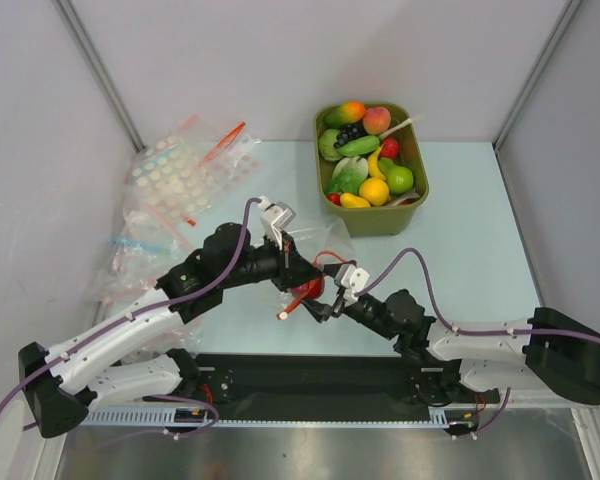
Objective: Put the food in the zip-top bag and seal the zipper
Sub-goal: Place the fake vegetable in the zipper food storage bag.
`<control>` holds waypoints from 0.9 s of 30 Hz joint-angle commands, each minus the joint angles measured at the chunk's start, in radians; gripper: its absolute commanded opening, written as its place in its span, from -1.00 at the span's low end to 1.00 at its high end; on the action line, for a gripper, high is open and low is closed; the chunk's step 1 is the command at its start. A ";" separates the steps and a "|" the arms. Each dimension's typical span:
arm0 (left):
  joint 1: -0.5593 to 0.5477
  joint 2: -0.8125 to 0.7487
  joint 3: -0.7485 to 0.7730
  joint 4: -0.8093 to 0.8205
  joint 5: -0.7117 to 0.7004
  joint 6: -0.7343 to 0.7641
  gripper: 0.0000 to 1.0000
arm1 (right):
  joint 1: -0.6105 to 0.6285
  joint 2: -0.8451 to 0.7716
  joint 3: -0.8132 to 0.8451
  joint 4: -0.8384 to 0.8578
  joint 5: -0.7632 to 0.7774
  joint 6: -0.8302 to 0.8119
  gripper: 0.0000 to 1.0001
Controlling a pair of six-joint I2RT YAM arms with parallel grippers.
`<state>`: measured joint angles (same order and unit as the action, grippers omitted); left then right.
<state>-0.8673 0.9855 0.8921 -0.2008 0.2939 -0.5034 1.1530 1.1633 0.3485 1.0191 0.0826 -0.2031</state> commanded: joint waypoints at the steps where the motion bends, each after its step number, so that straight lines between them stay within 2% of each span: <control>1: 0.005 -0.025 0.027 0.052 0.076 -0.030 -0.99 | -0.035 -0.036 -0.037 0.165 0.085 0.063 -0.53; 3: 0.005 -0.034 0.013 0.070 0.082 -0.035 -0.99 | -0.093 -0.045 -0.069 0.232 0.065 0.148 -0.55; 6: 0.005 -0.045 0.005 0.086 0.082 -0.037 -1.00 | -0.163 -0.053 -0.074 0.246 -0.027 0.287 -0.56; 14: 0.005 -0.005 -0.013 0.143 0.155 -0.035 -0.99 | -0.207 -0.044 -0.042 0.200 -0.109 0.445 -0.57; 19: 0.005 0.008 -0.021 0.136 0.105 -0.027 -0.99 | -0.205 -0.045 -0.040 0.240 -0.151 0.565 -0.56; 20: 0.005 0.007 -0.024 0.136 0.097 -0.030 -0.99 | -0.203 -0.042 -0.037 0.246 -0.191 0.561 -0.57; 22: 0.005 0.004 -0.027 0.136 0.083 -0.032 -0.99 | -0.144 -0.039 -0.037 0.248 -0.228 0.420 -0.60; 24: 0.005 0.002 -0.024 0.136 0.093 -0.032 -1.00 | -0.061 -0.048 -0.022 0.188 -0.175 0.245 -0.60; 25: 0.005 0.004 -0.024 0.139 0.108 -0.034 -0.99 | -0.027 -0.045 -0.010 0.127 -0.149 0.096 -0.60; 27: 0.005 0.005 -0.024 0.144 0.122 -0.037 -0.99 | 0.042 -0.022 0.009 0.108 -0.083 0.015 -0.60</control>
<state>-0.8669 0.9939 0.8761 -0.0952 0.3992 -0.5243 1.1221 1.1316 0.2989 1.1351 -0.0444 0.0540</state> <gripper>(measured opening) 0.009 0.743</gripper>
